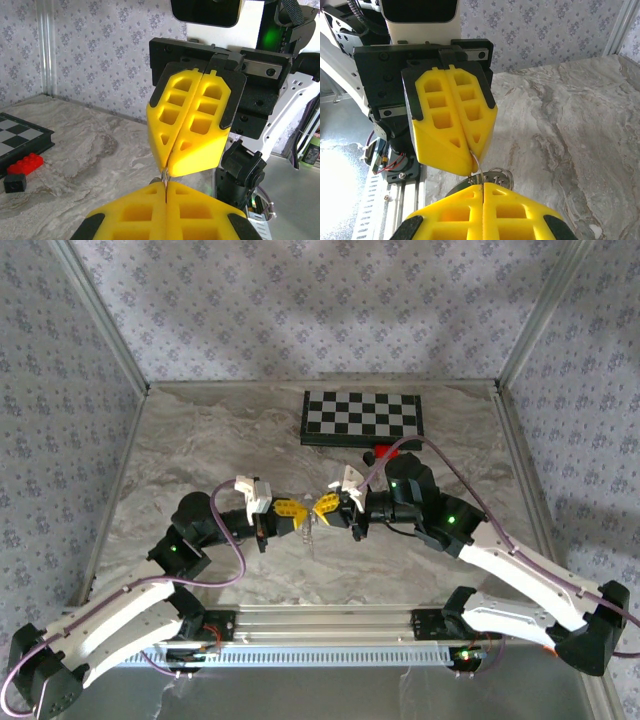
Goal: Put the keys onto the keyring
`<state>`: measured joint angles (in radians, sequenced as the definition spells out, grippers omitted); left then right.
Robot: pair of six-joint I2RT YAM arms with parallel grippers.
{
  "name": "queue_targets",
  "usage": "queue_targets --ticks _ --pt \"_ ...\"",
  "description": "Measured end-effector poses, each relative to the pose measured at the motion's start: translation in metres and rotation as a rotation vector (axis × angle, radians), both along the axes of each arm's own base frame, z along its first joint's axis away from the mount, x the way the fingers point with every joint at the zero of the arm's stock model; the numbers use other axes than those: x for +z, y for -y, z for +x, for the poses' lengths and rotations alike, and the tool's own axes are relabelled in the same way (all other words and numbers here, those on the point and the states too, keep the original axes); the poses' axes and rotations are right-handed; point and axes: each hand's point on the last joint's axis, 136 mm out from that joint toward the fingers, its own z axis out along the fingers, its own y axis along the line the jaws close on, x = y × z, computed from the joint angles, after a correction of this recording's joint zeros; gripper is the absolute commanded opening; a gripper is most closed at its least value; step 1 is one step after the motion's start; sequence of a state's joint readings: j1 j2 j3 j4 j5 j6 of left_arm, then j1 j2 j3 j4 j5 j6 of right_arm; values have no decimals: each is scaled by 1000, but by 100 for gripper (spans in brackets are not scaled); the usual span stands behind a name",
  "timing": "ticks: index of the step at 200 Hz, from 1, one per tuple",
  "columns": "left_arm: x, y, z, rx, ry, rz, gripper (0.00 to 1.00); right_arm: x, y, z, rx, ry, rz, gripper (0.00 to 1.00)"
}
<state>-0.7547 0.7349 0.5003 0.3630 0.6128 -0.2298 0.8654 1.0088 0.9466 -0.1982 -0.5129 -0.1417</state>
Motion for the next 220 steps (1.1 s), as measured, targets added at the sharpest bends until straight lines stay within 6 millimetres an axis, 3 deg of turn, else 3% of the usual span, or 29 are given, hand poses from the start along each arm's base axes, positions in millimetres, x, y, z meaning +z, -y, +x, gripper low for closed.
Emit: queue_targets --ticks 139,220 --pt "-4 0 0 0 5 35 0 0 -3 -3 19 -9 7 0" --pt "-13 2 1 -6 -30 101 0 -10 -4 -5 29 -14 -30 0"
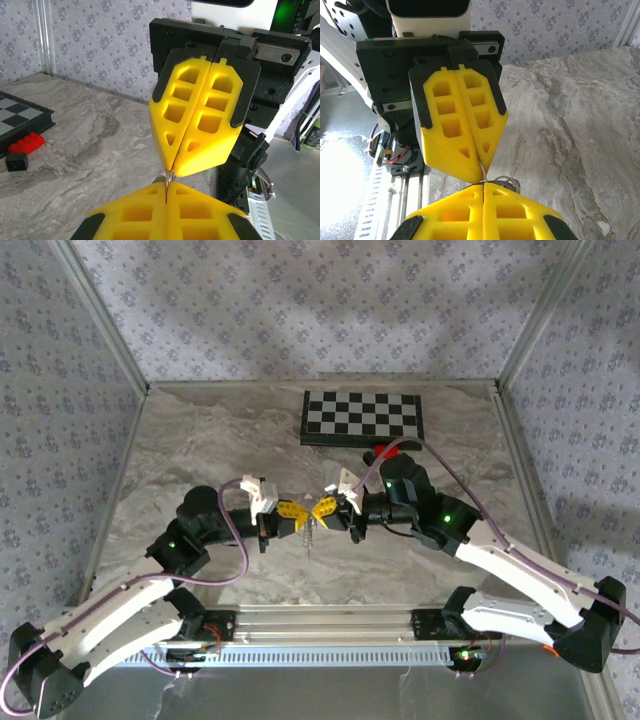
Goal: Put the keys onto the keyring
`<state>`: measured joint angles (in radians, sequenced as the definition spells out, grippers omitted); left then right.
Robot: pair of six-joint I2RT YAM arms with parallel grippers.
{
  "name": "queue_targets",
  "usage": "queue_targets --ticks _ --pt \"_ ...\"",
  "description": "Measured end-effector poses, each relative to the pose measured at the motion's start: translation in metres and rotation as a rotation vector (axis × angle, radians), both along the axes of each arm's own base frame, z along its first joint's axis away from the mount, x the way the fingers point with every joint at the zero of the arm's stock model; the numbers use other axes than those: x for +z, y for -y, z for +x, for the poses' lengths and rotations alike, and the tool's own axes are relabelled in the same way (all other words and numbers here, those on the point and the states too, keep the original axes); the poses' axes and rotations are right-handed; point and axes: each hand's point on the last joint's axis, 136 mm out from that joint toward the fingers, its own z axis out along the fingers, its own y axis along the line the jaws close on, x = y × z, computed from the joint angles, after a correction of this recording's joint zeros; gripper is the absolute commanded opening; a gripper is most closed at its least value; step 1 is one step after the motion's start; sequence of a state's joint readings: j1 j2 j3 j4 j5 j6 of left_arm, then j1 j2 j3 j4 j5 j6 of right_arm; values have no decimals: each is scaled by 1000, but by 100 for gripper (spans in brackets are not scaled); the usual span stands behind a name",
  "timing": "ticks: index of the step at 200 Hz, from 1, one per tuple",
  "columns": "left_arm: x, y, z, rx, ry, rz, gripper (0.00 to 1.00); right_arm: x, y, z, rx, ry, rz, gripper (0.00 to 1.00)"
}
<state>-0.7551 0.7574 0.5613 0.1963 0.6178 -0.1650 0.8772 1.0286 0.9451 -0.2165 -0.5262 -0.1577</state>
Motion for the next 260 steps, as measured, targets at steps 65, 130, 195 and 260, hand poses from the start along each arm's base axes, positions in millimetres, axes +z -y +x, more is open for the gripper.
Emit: queue_targets --ticks 65,130,195,260 --pt "-5 4 2 -9 -35 43 0 -6 3 1 -3 31 -38 0" --pt "-9 7 1 -33 -74 85 0 -9 4 -4 14 90 -93 0" --pt "-10 10 0 -53 -99 110 0 -13 5 -6 27 142 -136 0" --pt "-9 11 0 -53 -112 103 0 -12 7 -7 10 209 -157 0"
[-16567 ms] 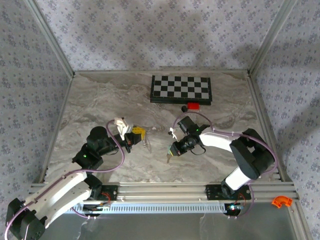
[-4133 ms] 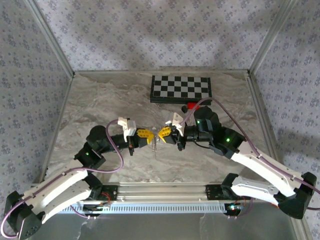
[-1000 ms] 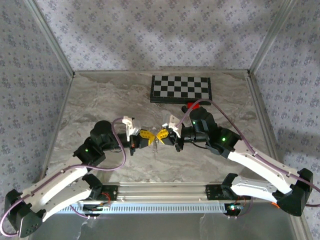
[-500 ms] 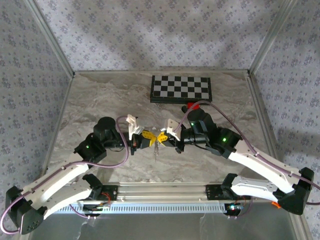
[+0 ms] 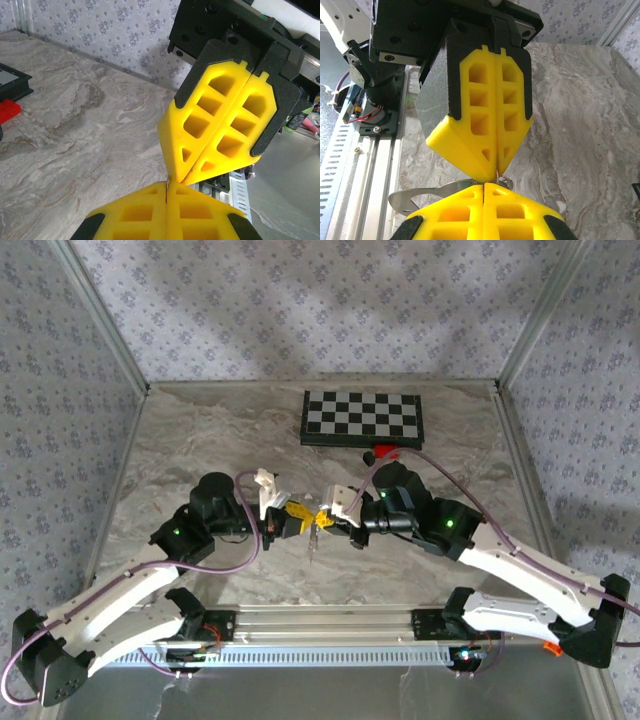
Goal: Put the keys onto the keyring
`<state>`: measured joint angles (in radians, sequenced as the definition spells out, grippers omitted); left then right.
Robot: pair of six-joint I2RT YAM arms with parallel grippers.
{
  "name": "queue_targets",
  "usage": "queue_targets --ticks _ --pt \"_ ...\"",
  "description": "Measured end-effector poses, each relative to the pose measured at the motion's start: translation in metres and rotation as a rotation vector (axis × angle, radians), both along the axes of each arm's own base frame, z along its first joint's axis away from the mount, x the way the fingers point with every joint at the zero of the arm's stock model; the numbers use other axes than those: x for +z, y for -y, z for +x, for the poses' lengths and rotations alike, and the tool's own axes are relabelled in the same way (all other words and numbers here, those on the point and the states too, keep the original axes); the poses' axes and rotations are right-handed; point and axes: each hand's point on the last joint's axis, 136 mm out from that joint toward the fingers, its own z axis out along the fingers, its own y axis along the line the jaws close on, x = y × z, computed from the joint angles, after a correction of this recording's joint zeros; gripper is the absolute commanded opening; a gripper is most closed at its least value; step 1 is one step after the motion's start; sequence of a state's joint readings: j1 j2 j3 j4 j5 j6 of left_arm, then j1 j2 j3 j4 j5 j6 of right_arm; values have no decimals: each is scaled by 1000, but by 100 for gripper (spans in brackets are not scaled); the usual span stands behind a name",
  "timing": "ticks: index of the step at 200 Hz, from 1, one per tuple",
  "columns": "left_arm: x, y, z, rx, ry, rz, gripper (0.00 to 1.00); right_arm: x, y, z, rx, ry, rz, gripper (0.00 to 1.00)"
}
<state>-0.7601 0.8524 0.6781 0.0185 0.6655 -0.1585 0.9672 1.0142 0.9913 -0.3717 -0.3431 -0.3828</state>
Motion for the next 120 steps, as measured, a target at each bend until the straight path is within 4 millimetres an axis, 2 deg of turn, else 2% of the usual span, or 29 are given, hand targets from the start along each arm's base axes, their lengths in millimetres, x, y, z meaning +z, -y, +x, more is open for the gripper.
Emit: queue_targets --ticks 102,120 --pt "15 -2 3 37 26 -56 0 11 1 2 -23 60 46 0" --pt "16 -1 3 38 27 -64 0 12 1 3 -29 68 49 4"
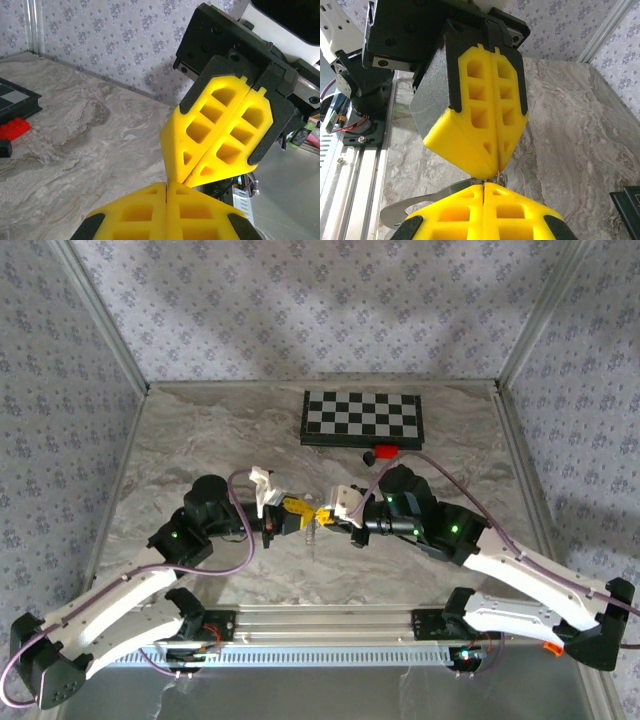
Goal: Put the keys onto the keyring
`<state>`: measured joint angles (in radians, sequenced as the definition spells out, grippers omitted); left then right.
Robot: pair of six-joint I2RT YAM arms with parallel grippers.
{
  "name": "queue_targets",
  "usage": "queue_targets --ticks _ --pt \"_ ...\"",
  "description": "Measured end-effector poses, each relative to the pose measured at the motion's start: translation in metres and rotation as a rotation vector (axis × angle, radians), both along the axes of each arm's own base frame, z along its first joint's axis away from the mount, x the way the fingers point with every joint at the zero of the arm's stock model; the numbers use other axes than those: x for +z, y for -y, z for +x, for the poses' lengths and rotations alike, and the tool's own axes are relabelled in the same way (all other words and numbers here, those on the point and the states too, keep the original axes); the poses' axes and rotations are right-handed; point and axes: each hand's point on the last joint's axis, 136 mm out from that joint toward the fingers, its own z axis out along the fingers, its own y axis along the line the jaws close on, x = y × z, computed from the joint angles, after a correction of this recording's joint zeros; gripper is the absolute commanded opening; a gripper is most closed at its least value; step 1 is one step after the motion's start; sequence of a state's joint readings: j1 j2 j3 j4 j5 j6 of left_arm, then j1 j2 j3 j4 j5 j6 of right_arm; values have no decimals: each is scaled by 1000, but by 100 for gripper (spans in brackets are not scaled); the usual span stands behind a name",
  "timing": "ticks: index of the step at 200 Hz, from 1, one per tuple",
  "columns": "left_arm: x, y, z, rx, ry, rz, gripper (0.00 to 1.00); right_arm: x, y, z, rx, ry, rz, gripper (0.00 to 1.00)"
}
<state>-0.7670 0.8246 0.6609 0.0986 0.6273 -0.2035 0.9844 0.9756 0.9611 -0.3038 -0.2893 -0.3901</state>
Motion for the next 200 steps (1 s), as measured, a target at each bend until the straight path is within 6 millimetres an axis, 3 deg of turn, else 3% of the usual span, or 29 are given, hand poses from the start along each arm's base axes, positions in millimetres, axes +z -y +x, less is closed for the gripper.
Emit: queue_targets --ticks 53,123,170,200 --pt "5 1 1 8 15 -21 0 3 2 -2 -7 18 24 25" --pt "15 -4 5 49 60 -58 0 7 11 -8 -20 -6 57 34" --pt "22 -11 -3 48 115 -114 0 32 24 7 -87 -111 199 46" --pt "37 -15 -12 33 177 -175 0 48 20 1 -49 -175 286 49"
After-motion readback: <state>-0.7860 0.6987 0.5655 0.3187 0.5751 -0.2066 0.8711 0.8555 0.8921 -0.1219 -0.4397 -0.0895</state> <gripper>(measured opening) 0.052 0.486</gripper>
